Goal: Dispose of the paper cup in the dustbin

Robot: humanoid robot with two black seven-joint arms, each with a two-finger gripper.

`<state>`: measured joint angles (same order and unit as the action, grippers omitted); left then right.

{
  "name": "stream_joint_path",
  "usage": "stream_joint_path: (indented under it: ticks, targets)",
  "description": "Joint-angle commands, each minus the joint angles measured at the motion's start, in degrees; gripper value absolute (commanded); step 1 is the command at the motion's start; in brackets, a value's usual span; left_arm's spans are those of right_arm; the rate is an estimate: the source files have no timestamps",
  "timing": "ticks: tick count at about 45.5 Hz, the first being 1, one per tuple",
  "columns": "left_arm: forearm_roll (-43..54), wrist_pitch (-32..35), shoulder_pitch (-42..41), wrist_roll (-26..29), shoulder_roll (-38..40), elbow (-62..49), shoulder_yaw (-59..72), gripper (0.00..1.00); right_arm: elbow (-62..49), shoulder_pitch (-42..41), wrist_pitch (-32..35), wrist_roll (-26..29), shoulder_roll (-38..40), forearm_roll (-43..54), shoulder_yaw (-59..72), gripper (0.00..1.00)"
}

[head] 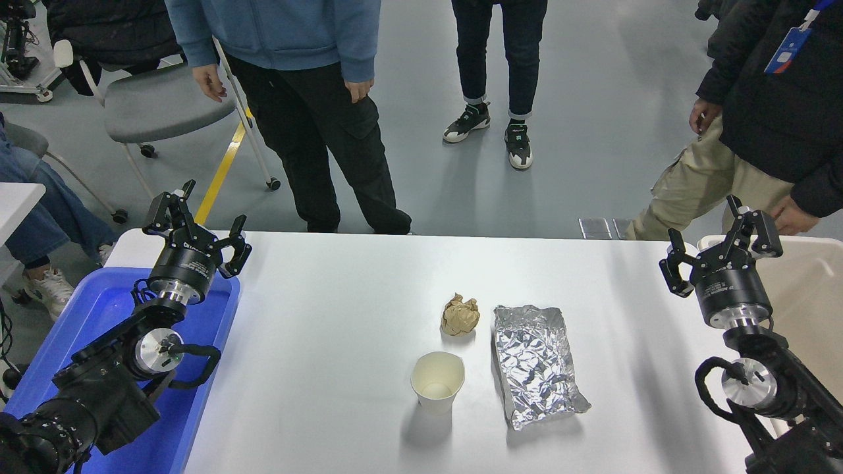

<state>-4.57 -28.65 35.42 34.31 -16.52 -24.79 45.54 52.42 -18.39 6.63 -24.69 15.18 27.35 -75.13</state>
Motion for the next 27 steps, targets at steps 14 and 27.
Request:
stream_joint_path:
  ticks: [14, 27]
  targets:
    - [0.0, 0.0, 0.0, -0.03, 0.0, 0.0, 0.08, 1.0, -0.21, -0.33, -0.56, -0.01, -0.15, -0.1, 0.95, 0.99]
    - [0.0, 0.0, 0.0, -0.03, 0.0, 0.0, 0.08, 1.0, -0.03, -0.86, -0.3, 0.78, 1.26, -0.1, 3.15, 0.99]
